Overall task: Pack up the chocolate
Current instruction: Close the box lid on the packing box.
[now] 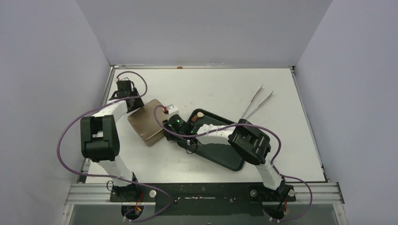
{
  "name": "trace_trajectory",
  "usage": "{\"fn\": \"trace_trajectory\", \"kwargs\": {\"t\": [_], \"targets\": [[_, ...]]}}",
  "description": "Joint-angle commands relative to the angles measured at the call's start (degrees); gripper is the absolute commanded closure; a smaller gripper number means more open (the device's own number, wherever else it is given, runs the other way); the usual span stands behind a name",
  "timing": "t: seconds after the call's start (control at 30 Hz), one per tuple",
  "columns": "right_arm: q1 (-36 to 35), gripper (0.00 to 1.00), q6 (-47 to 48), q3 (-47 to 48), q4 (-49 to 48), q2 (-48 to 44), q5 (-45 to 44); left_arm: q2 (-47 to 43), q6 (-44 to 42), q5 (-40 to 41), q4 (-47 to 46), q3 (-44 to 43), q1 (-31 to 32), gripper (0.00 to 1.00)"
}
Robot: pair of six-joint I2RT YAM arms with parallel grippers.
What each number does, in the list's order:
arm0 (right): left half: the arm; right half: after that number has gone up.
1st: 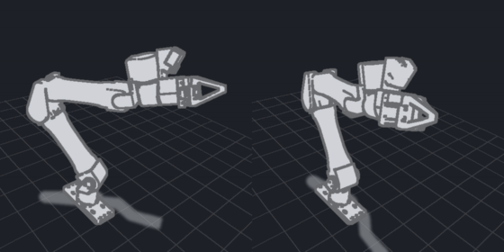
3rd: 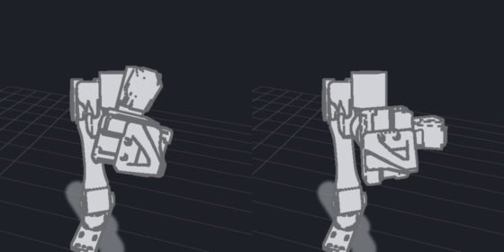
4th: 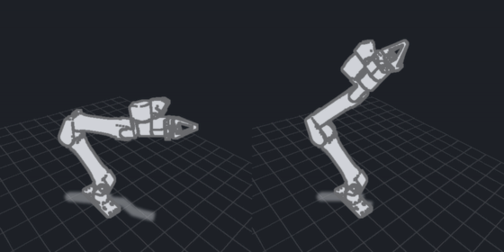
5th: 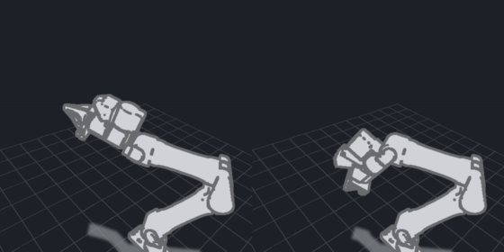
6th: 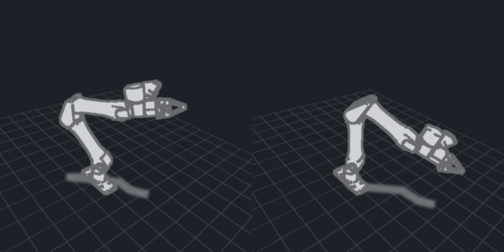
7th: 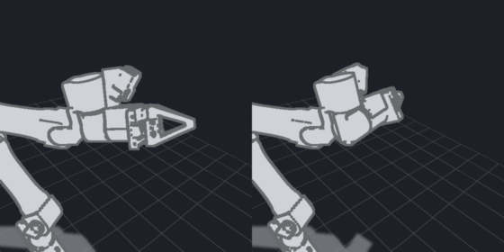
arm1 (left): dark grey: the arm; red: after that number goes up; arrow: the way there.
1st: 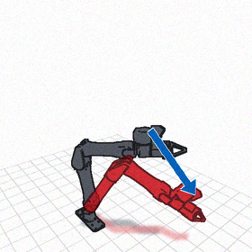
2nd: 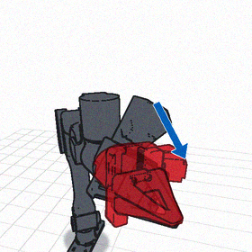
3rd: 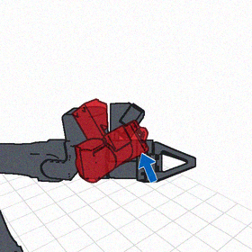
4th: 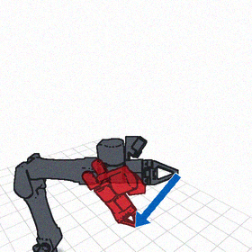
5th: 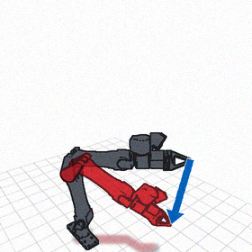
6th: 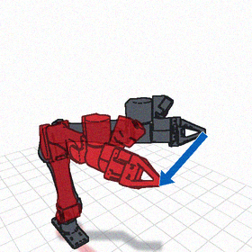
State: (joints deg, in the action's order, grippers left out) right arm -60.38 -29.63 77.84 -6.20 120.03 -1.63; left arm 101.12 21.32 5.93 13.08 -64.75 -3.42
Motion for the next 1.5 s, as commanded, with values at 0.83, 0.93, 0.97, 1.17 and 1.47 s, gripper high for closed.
{"fn": "trace_trajectory", "kwargs": {"t": [0.83, 0.93, 0.97, 1.17, 1.47], "targets": [[1.23, 0.76, -5.89, -4.77, -23.86, 1.6, -7.07, -8.08, 4.57, 2.52, 1.18, 2.48, 1.22, 0.54], [1.23, 0.74, -6.36, -6.39, -24.05, 0.45, -6.89, -9.59, 4.09, 0.88, 1.65, 0.63, 0.17, 0.5], [1.23, 0.73, -6.59, -7.11, -24.35, -0.13, -6.76, -9.62, 3.59, 0.98, 2.46, -0.41, -0.27, 0.48], [1.27, 0.71, -6.54, -8.48, -24.88, -1.99, -6.37, -5.38, 0.24, 0.29, 5.35, -4.12, -3.52, 0.41], [1.25, 0.7, -6.9, -7.24, -24.03, -0.55, -5.87, 3.23, -5.36, -8.77, 10.31, -8.96, -5.72, 0.38]]}}
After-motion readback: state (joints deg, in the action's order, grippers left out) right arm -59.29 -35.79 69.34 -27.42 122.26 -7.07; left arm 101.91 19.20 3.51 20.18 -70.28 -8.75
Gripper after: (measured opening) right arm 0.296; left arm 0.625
